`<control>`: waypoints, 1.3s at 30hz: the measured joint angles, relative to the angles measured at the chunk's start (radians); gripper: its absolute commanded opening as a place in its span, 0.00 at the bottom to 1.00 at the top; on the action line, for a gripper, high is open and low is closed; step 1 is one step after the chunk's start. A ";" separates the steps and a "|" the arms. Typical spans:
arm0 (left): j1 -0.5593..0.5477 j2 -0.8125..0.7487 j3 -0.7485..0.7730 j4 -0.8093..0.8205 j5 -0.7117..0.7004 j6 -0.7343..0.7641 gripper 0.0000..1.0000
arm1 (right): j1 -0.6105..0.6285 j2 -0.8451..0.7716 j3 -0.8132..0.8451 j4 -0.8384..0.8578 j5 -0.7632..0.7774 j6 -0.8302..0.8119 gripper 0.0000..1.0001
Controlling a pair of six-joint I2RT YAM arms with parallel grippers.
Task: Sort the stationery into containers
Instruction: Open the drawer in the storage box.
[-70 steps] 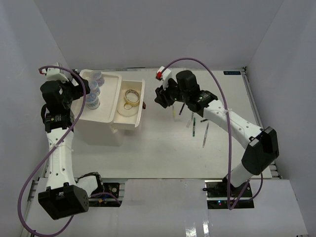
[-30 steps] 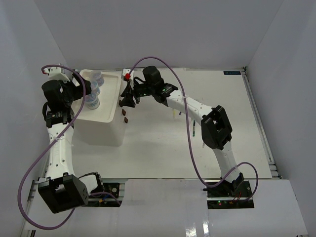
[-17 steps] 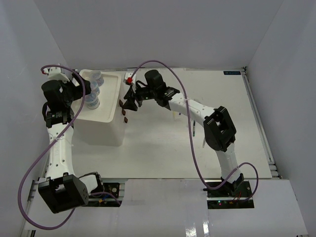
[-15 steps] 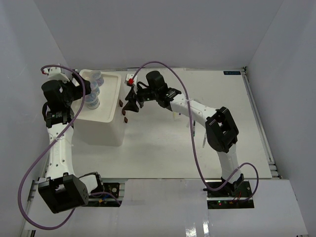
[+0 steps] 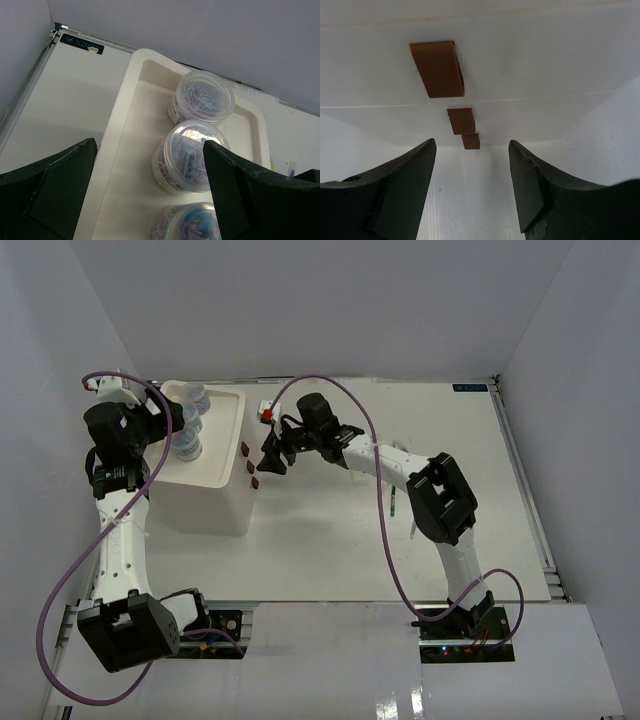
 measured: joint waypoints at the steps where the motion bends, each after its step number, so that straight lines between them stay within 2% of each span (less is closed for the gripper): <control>1: 0.000 0.000 0.000 0.000 0.000 0.000 0.98 | 0.000 0.016 0.000 0.002 0.000 0.000 0.67; 6: 0.000 0.000 0.000 0.000 0.000 -0.003 0.98 | 0.001 0.095 0.019 0.003 0.000 0.005 0.70; 14: 0.001 0.000 0.000 0.001 0.000 -0.006 0.98 | 0.009 0.135 0.063 0.020 -0.002 0.008 0.73; 28: 0.002 0.000 0.000 0.002 0.001 -0.010 0.98 | 0.021 0.151 0.129 0.032 -0.038 0.008 0.68; 34: 0.004 0.000 0.000 0.001 0.002 -0.010 0.98 | 0.019 0.180 0.158 0.002 -0.053 0.007 0.60; 37: 0.006 0.000 0.000 0.002 0.005 -0.011 0.98 | 0.019 0.185 0.163 -0.009 -0.061 0.007 0.52; 39: 0.006 0.000 0.000 0.001 0.005 -0.011 0.98 | 0.019 0.185 0.163 -0.012 -0.070 0.006 0.42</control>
